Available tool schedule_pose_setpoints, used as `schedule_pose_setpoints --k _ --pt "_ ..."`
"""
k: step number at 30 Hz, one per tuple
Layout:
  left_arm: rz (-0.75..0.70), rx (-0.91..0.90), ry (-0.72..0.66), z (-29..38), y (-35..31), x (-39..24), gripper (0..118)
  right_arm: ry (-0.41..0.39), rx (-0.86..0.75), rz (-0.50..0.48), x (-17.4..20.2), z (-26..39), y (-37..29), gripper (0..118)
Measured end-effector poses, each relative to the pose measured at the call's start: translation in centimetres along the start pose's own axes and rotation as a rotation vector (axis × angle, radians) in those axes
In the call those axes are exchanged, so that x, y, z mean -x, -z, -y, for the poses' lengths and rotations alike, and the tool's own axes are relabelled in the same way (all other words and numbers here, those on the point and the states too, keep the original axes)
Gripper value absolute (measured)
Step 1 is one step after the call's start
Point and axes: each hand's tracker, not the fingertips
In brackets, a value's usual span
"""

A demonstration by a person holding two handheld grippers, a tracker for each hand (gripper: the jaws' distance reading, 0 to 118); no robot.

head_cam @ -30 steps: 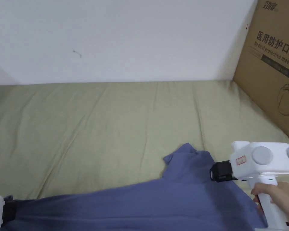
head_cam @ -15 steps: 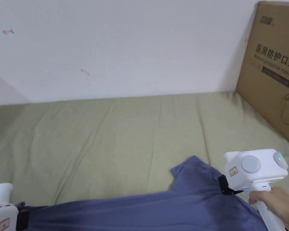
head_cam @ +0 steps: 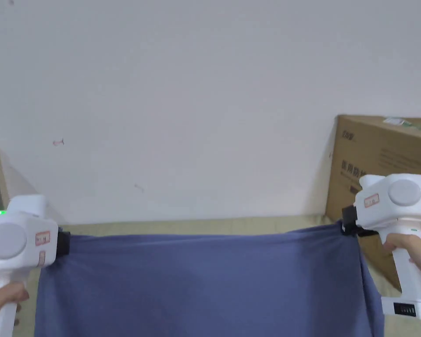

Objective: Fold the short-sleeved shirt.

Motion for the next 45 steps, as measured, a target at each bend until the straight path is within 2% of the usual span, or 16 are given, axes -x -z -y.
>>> schedule_pose_setpoints --k 2,6,11,14,22,26,29,33,37,38,42,45 --pt "-0.029 -0.048 0.015 -3.6 -1.0 -0.5 4 -0.014 -0.055 0.030 1.0 -2.8 -3.2 3" --pt "-0.059 -0.123 0.014 -11.1 -2.6 -1.5 4 0.072 -0.176 0.024 1.6 -9.4 -7.6 3" --pt "-0.085 -0.236 -0.009 -19.5 -4.8 -2.3 4 0.073 -0.317 0.035 3.2 -17.7 -12.3 3" --pt "-0.106 -0.292 -0.007 -23.4 -6.1 -2.6 4 0.103 -0.388 0.047 4.3 -21.6 -15.3 3" --pt "-0.134 -0.330 -0.012 -26.6 -5.9 -2.5 4 0.111 -0.470 0.060 5.8 -24.3 -18.2 3" --pt "-0.151 -0.334 0.005 -24.7 -3.4 -2.4 4 0.086 -0.437 0.053 5.8 -22.6 -15.4 3" --pt "-0.146 -0.289 0.008 -20.5 -0.6 -2.6 4 0.087 -0.364 0.059 5.6 -20.0 -11.2 3" --pt "-0.170 -0.138 0.041 -13.8 6.2 -2.5 4 0.081 -0.210 0.058 5.2 -14.7 -3.5 3" --pt "-0.151 0.034 -0.005 -4.4 13.8 -2.3 4 0.071 -0.025 0.071 4.5 -6.9 6.9 3" --pt "-0.143 0.094 0.020 -1.7 15.5 -2.3 4 0.063 0.024 0.080 4.4 -4.3 9.3 3" --pt "-0.150 0.297 0.091 8.0 21.3 -2.0 4 0.132 0.163 0.070 3.8 4.9 16.9 3" --pt "-0.145 0.393 0.064 13.5 24.3 -1.6 4 0.085 0.293 0.092 4.0 11.0 21.3 3"
